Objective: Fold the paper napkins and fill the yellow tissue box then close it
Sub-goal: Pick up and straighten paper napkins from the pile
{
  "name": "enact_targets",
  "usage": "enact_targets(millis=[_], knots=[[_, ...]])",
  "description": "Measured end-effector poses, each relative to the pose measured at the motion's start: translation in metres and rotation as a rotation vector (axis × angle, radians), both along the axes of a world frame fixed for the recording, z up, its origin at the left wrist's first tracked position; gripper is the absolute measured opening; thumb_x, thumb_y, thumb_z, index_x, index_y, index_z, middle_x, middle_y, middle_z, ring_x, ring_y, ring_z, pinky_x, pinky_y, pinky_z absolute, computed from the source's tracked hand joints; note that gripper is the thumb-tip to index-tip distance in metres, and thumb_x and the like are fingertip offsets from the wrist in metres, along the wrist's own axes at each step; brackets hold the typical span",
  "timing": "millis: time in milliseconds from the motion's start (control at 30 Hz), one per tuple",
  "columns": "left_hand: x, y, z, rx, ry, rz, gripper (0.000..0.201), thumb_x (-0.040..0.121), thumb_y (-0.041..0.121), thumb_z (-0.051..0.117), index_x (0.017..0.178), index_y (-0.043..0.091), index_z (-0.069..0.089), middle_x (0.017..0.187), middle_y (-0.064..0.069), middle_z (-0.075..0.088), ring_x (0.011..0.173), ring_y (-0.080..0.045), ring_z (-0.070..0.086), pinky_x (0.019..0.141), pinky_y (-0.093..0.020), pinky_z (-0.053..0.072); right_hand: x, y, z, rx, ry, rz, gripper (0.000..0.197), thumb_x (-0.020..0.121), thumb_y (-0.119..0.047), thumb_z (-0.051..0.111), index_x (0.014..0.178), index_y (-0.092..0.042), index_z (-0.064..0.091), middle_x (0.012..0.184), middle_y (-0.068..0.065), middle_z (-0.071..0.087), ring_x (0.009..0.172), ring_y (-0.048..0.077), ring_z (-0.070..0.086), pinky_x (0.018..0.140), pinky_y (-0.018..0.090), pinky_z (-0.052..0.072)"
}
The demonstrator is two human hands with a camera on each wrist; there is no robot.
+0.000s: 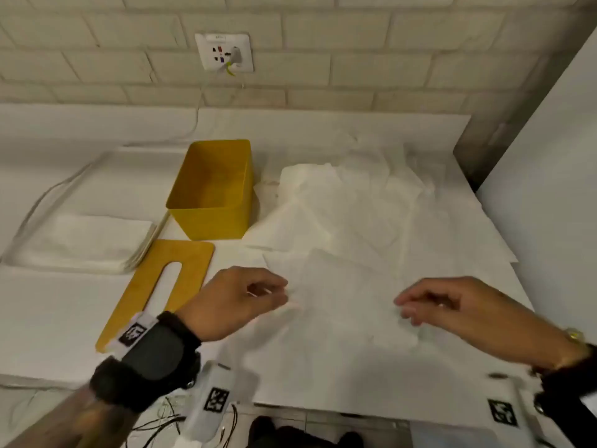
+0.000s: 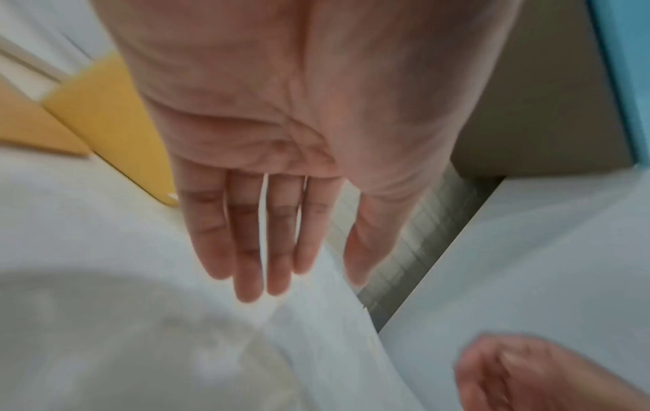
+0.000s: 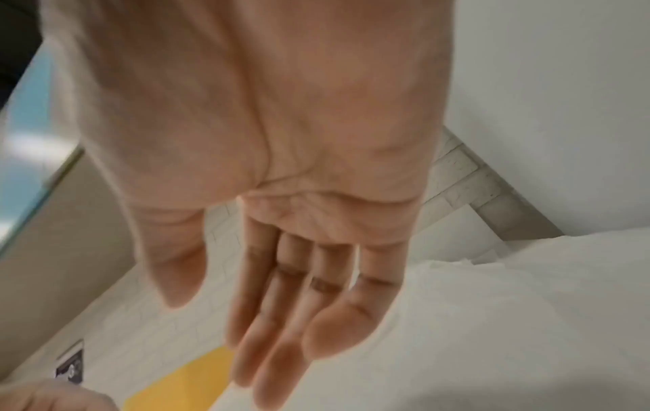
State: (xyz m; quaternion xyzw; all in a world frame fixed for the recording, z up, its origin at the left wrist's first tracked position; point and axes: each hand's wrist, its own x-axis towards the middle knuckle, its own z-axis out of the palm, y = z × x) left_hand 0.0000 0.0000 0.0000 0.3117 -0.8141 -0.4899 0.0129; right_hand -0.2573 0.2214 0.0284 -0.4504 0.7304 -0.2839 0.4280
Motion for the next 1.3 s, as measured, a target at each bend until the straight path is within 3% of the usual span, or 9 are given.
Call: enact_targets(millis=[133, 267, 400, 533, 667, 767, 900, 1133, 1300], knots=[[-0.062, -0.001, -0.018, -0.178, -0.148, 0.091, 0.040, 0.083, 0.055, 0.076, 0.104, 0.022, 0.069, 0.097, 0.011, 0.066, 0.086, -0.006, 0.060, 0.073, -0.020, 0.044, -0.013, -0.057, -0.014, -0.053, 0.217, -0.084, 0.014, 0.091, -0.038, 0.071, 0.104, -0.035, 0.074, 0.096, -0.015, 0.073, 0.093, 0.004, 0.067, 0.078, 0.017, 0.047], [-0.086, -0.006, -0.021, -0.217, -0.108, 0.084, 0.036, 0.086, 0.032, 0.079, 0.078, 0.003, 0.059, 0.072, -0.006, 0.048, 0.062, -0.015, 0.038, 0.054, -0.023, 0.029, -0.014, -0.087, -0.031, -0.098, 0.218, -0.064, 0.022, 0.090, -0.034, 0.073, 0.112, -0.030, 0.072, 0.105, -0.015, 0.070, 0.100, -0.001, 0.064, 0.080, 0.012, 0.046], [-0.090, -0.023, 0.021, -0.115, 0.134, -0.033, 0.008, 0.085, 0.020, 0.071, 0.089, 0.013, 0.073, 0.085, -0.011, 0.071, 0.074, -0.023, 0.063, 0.072, -0.035, 0.053, -0.026, -0.100, -0.016, -0.244, 0.205, -0.030, 0.049, 0.088, -0.035, 0.076, 0.134, -0.036, 0.058, 0.129, -0.024, 0.059, 0.122, -0.010, 0.051, 0.093, 0.015, 0.041], [-0.099, -0.044, 0.065, 0.152, 0.240, -0.059, 0.030, 0.085, -0.004, 0.064, 0.094, 0.021, 0.079, 0.093, -0.003, 0.077, 0.082, -0.015, 0.072, 0.072, -0.023, 0.058, -0.042, -0.107, -0.002, -0.322, -0.118, -0.072, 0.071, 0.073, -0.041, 0.084, 0.138, -0.035, 0.055, 0.136, -0.013, 0.061, 0.130, 0.001, 0.053, 0.105, 0.026, 0.044], [-0.108, -0.057, 0.076, 0.326, 0.304, 0.027, 0.033, 0.072, 0.008, 0.063, 0.101, 0.010, 0.077, 0.109, -0.023, 0.073, 0.092, -0.030, 0.070, 0.086, -0.042, 0.058, -0.032, -0.111, -0.006, -0.352, -0.301, -0.127, 0.025, 0.083, -0.020, 0.079, 0.106, -0.013, 0.073, 0.102, 0.004, 0.078, 0.092, 0.013, 0.073, 0.079, 0.022, 0.056], [-0.111, -0.057, 0.059, 0.537, 0.467, 0.125, 0.036, 0.077, 0.020, 0.069, 0.112, 0.011, 0.072, 0.103, -0.008, 0.076, 0.094, -0.020, 0.071, 0.080, -0.034, 0.060, -0.027, -0.116, -0.013, -0.441, -0.419, -0.325, 0.003, 0.089, -0.011, 0.072, 0.091, -0.009, 0.072, 0.087, 0.006, 0.076, 0.078, 0.015, 0.072, 0.070, 0.023, 0.057], [-0.113, -0.034, 0.018, 0.753, 0.548, 0.168, 0.069, 0.075, 0.054, 0.081, 0.132, 0.018, 0.062, 0.123, -0.002, 0.072, 0.113, -0.020, 0.068, 0.096, -0.035, 0.056, -0.023, -0.123, -0.025, -0.463, -0.565, -0.474, 0.003, 0.091, -0.006, 0.069, 0.089, -0.008, 0.069, 0.080, 0.001, 0.075, 0.073, 0.012, 0.070, 0.063, 0.020, 0.055], [-0.123, -0.011, -0.004, 0.791, 0.549, 0.459, 0.035, 0.102, 0.023, 0.055, 0.129, 0.001, 0.063, 0.122, -0.018, 0.072, 0.113, -0.034, 0.069, 0.095, -0.045, 0.058, -0.002, -0.124, -0.044, -0.369, -0.573, -0.484, 0.018, 0.088, -0.005, 0.074, 0.106, -0.002, 0.070, 0.101, 0.015, 0.077, 0.094, 0.025, 0.075, 0.080, 0.036, 0.060], [-0.113, -0.023, -0.010, 0.827, 0.578, 0.522, 0.031, 0.102, 0.016, 0.055, 0.128, 0.003, 0.064, 0.117, -0.016, 0.074, 0.104, -0.030, 0.071, 0.086, -0.040, 0.060, 0.009, -0.095, -0.059, -0.176, -0.370, -0.288, 0.014, 0.085, -0.002, 0.077, 0.097, -0.002, 0.069, 0.080, 0.012, 0.076, 0.073, 0.028, 0.072, 0.067, 0.033, 0.058]])
